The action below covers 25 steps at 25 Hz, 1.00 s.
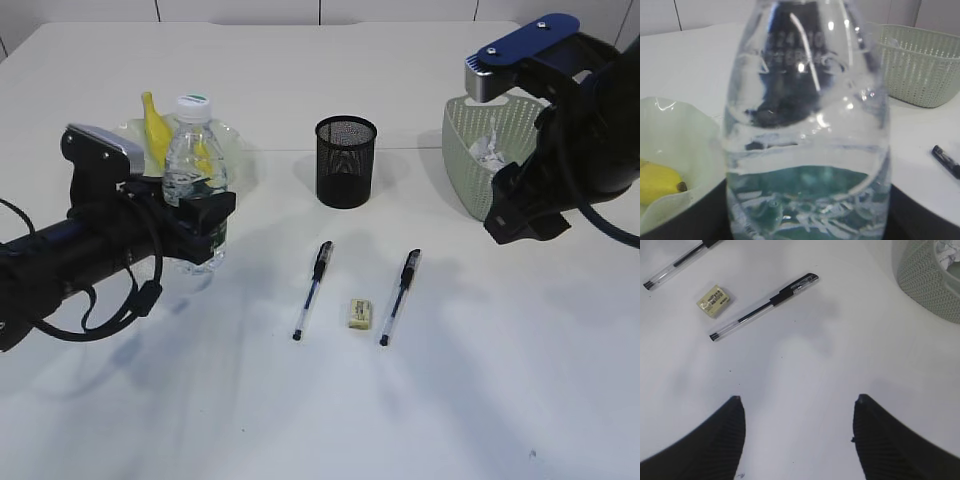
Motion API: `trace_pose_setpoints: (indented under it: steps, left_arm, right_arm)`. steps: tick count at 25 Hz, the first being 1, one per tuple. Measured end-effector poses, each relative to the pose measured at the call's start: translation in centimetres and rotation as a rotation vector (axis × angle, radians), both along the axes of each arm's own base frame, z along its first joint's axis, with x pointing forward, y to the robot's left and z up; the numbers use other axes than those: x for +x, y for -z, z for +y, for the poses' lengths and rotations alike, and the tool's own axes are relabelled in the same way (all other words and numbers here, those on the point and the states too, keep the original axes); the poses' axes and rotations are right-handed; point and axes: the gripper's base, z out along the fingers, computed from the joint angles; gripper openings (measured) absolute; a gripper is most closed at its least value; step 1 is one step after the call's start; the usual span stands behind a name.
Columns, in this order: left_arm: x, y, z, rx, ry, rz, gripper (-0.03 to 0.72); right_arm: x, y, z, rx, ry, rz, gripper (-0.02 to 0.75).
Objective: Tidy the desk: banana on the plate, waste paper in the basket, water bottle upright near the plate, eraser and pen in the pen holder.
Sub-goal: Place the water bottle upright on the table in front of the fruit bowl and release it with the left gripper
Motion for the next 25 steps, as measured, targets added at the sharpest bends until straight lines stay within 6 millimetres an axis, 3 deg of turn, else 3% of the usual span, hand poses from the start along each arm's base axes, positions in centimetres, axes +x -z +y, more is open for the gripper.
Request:
trace_pose_setpoints:
  steps: [15,19,25]
  left_arm:
    - [3.1,3.2,-0.5,-0.006,-0.051,0.031,0.403]
    - [3.6,4.4,0.1,0.0,-0.075,0.051,0.403]
    - [4.8,4.5,1.6,-0.013,-0.126,0.036,0.402]
  right_arm:
    - [0.0,0.0,0.0,0.0,0.002,0.002,0.505]
    - [0.0,0.0,0.0,0.0,0.002,0.002,0.505]
    - [0.0,0.0,0.0,0.0,0.002,0.002,0.505]
